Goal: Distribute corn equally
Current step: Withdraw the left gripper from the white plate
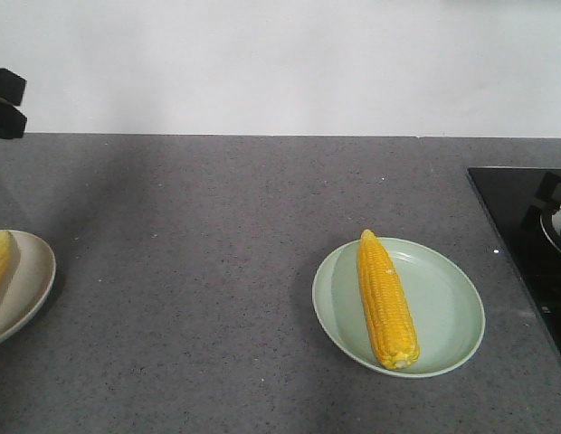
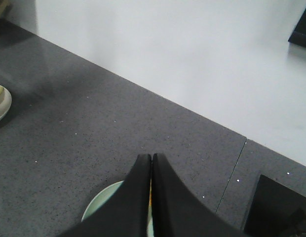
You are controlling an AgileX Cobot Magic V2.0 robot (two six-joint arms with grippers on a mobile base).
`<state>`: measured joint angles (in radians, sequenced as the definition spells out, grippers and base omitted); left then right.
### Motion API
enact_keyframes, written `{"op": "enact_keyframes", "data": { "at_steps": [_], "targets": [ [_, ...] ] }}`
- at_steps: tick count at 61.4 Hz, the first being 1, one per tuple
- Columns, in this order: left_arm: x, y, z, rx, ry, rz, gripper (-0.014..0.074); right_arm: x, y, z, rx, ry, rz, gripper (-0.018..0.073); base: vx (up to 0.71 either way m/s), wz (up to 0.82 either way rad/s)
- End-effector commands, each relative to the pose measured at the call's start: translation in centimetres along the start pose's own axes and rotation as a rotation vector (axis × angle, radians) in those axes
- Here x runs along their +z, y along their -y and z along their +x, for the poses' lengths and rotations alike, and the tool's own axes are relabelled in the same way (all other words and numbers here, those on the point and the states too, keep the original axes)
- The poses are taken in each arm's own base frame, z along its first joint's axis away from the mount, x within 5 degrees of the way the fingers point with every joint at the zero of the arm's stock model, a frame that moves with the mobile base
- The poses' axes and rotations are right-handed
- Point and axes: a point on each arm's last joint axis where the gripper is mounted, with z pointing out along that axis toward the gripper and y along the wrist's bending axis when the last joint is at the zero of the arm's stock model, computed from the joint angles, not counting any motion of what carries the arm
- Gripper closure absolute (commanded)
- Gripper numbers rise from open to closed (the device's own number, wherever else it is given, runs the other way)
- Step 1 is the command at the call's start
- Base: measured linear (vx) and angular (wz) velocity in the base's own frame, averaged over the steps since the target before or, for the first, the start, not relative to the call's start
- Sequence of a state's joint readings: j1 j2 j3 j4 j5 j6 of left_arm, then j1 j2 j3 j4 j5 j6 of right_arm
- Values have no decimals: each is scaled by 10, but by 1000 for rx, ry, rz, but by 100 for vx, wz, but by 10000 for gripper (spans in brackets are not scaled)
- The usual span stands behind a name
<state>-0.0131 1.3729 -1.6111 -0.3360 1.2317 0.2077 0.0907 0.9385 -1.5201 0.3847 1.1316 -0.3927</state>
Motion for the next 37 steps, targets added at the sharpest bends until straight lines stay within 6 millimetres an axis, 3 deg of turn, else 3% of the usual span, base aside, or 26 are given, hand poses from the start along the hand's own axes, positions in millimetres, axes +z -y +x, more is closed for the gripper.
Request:
{"op": "enact_keyframes", "data": {
  "at_steps": [1,7,13,26,37],
  "targets": [
    [-40,20,3,60,195,50,605,10,7,-5,13,65,30,564,0,0],
    [-47,26,21,87,269,74,605,23,8,13,17,68,43,564,0,0],
    [-50,33,49,100,317,110,605,38,6,48,40,21,36,564,0,0],
    [-21,38,141,106,366,180,605,47,-7,136,26,-42,63,564,0,0],
    [-2,38,200,74,457,191,604,44,-16,187,28,-14,101,564,0,0]
  ]
}}
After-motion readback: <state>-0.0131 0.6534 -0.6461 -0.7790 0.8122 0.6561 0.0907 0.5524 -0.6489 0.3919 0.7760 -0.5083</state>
